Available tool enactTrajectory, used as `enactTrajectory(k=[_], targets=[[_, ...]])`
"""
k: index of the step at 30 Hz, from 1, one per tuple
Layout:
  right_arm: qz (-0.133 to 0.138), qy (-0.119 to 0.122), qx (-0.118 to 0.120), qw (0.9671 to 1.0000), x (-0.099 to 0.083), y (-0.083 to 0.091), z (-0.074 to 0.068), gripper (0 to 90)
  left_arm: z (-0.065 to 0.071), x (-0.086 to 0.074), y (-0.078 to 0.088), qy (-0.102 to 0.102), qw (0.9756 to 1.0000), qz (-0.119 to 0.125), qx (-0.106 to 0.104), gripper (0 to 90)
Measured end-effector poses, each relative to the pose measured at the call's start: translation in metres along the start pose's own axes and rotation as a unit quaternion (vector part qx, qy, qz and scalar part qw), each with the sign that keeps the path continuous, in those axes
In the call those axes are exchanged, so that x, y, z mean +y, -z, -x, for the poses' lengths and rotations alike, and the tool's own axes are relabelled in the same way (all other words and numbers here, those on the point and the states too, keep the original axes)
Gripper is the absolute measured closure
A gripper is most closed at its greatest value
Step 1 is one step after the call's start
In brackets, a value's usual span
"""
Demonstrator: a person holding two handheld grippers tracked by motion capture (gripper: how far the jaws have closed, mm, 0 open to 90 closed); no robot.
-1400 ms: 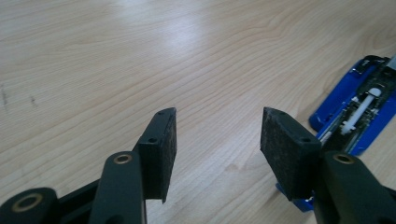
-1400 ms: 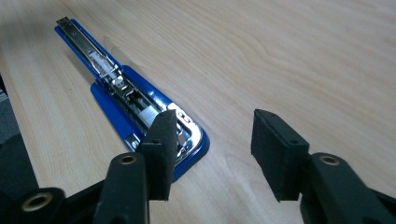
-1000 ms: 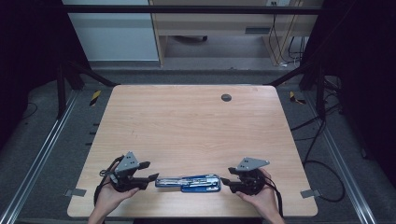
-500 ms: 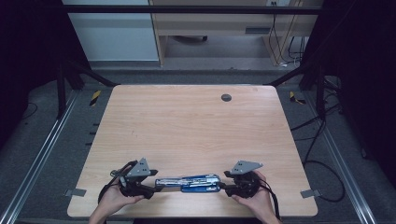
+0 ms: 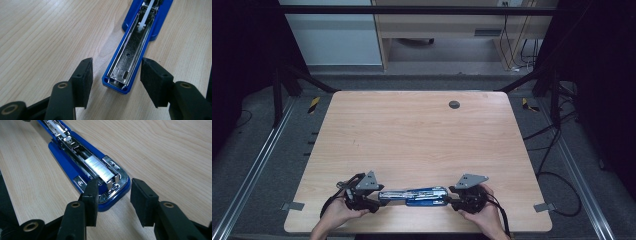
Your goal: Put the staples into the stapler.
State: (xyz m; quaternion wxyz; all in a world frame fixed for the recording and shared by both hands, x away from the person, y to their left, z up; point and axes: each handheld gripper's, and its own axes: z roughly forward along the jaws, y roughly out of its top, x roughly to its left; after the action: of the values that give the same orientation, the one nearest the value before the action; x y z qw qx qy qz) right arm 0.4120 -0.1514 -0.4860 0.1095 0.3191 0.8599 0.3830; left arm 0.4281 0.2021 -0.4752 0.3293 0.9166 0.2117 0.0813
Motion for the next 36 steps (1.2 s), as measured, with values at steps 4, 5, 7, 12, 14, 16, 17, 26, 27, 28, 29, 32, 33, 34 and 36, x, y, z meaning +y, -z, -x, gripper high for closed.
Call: enactTrajectory(k=[4, 5, 7, 12, 14, 16, 17, 26, 27, 28, 29, 32, 33, 34, 36], targets=[[-0.002, 0.000, 0.004, 1.0000, 0.000, 0.000, 0.000, 61.9, 0.001, 0.001, -0.002, -0.001, 1.0000, 0.001, -0.002, 45.7], [-0.003, 0.000, 0.004, 1.0000, 0.000, -0.001, -0.001, 62.5, 0.001, 0.001, -0.002, -0.001, 1.0000, 0.001, -0.002, 46.0], [-0.002, -0.001, 0.006, 1.0000, 0.000, -0.001, -0.001, 63.0, 0.001, 0.001, -0.003, -0.003, 1.0000, -0.002, -0.002, 46.6], [-0.003, -0.003, 0.009, 1.0000, 0.000, -0.001, -0.001, 64.4, 0.001, 0.002, -0.003, -0.004, 1.0000, -0.002, -0.004, 47.1], [-0.004, -0.003, 0.008, 1.0000, 0.000, -0.002, -0.001, 64.9, 0.001, 0.002, -0.004, -0.003, 1.0000, -0.002, -0.006, 47.4], [-0.005, -0.004, 0.011, 0.9999, 0.000, -0.002, -0.002, 64.9, 0.002, 0.002, -0.004, -0.003, 1.0000, -0.003, -0.007, 48.0], [-0.003, -0.002, 0.010, 0.9999, 0.001, -0.002, -0.002, 64.9, 0.002, 0.002, -0.005, -0.003, 1.0000, -0.003, -0.007, 48.2], [0.021, -0.028, 0.030, 0.9989, -0.005, 0.018, -0.003, 83.6, 0.002, 0.002, -0.004, -0.003, 1.0000, -0.002, -0.007, 49.1], [0.020, -0.025, 0.033, 0.9989, -0.006, 0.020, -0.004, 87.5, 0.002, 0.002, -0.004, -0.003, 1.0000, -0.002, -0.007, 49.2], [0.019, -0.020, 0.037, 0.9989, -0.005, 0.020, -0.006, 90.0, 0.002, 0.002, -0.004, -0.003, 1.0000, -0.002, -0.008, 49.4], [0.020, -0.017, 0.039, 0.9989, -0.005, 0.020, -0.007, 90.0, 0.002, 0.002, -0.004, -0.003, 1.0000, -0.002, -0.008, 49.6], [0.019, -0.011, 0.052, 0.9984, -0.002, 0.015, -0.010, 90.0, 0.002, 0.002, -0.004, -0.002, 0.9999, -0.001, -0.011, 50.6], [0.015, -0.011, 0.056, 0.9982, -0.002, 0.012, -0.011, 90.0, 0.002, 0.002, -0.004, -0.002, 0.9999, -0.002, -0.012, 51.1], [0.014, -0.006, 0.056, 0.9983, -0.001, 0.010, -0.011, 90.0, 0.002, 0.003, -0.005, -0.001, 0.9999, -0.002, -0.012, 51.2], [0.011, -0.003, 0.052, 0.9986, -0.001, 0.006, -0.012, 90.0, 0.002, 0.003, -0.005, -0.001, 0.9999, -0.002, -0.012, 51.2]])
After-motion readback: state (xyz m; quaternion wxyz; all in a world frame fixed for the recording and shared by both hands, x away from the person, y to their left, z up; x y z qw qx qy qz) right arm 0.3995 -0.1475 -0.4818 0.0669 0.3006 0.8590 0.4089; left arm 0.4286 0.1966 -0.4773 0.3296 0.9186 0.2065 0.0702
